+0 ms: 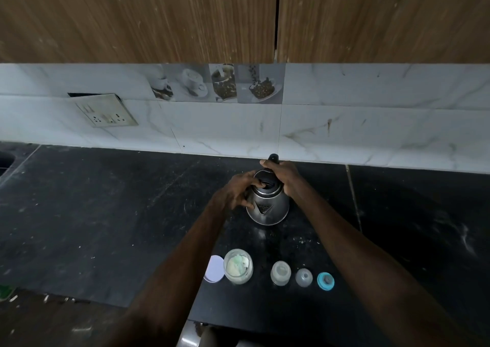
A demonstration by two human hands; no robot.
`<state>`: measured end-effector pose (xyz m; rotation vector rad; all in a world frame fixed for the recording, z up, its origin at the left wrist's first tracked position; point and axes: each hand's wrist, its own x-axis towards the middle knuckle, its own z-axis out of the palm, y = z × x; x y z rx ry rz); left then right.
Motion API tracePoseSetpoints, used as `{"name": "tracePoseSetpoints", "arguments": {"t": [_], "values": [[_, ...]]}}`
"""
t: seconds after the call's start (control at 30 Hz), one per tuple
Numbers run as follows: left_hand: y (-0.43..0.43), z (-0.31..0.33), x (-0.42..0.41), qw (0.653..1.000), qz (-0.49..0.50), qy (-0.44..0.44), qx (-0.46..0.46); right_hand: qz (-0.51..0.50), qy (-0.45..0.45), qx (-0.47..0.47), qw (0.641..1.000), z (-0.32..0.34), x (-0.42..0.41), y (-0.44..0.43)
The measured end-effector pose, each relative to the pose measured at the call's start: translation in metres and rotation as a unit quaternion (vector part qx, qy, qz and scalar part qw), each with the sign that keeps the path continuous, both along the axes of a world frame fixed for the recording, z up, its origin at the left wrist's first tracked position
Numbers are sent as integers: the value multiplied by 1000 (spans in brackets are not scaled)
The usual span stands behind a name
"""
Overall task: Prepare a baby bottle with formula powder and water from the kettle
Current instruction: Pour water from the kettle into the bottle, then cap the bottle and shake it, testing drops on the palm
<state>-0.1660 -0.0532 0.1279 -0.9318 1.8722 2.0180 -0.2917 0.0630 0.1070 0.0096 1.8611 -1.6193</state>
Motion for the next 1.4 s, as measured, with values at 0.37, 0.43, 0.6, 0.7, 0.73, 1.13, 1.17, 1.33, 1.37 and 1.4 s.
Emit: {"name": "tracePoseSetpoints", "arguments": {"t": [0.37, 0.43, 0.6, 0.7, 0.73, 1.13, 1.17, 1.33, 1.37, 1.4], "values": [[-14, -4, -29, 999, 19, -36, -6, -24, -5, 57, 998, -7, -28, -16], [-16, -7, -33, 999, 27, -41, -10, -21, -9, 67, 998, -9, -33, -18], [-19, -7, -41, 998, 40, -42, -4, -13, -8, 76, 997, -7, -42, -23], [-22, -9, -42, 998, 45, -41, 5, -7, -1, 77, 997, -2, -40, -22], [-24, -12, -43, 998, 45, -41, 7, -4, 2, 79, 997, 0, -39, -21], [50, -13, 52, 955, 263, 89, -103, -1, 107, 193, 975, -41, 55, 136], [71, -32, 75, 958, 226, 97, -149, 39, 107, 215, 970, -46, 72, 156], [144, -104, 153, 956, -45, 137, -254, 287, 184, 342, 876, -83, 139, 208], [151, -108, 160, 948, -75, 133, -279, 304, 214, 374, 850, -86, 145, 212], [157, -111, 165, 942, -98, 125, -295, 309, 242, 404, 826, -88, 148, 216]]}}
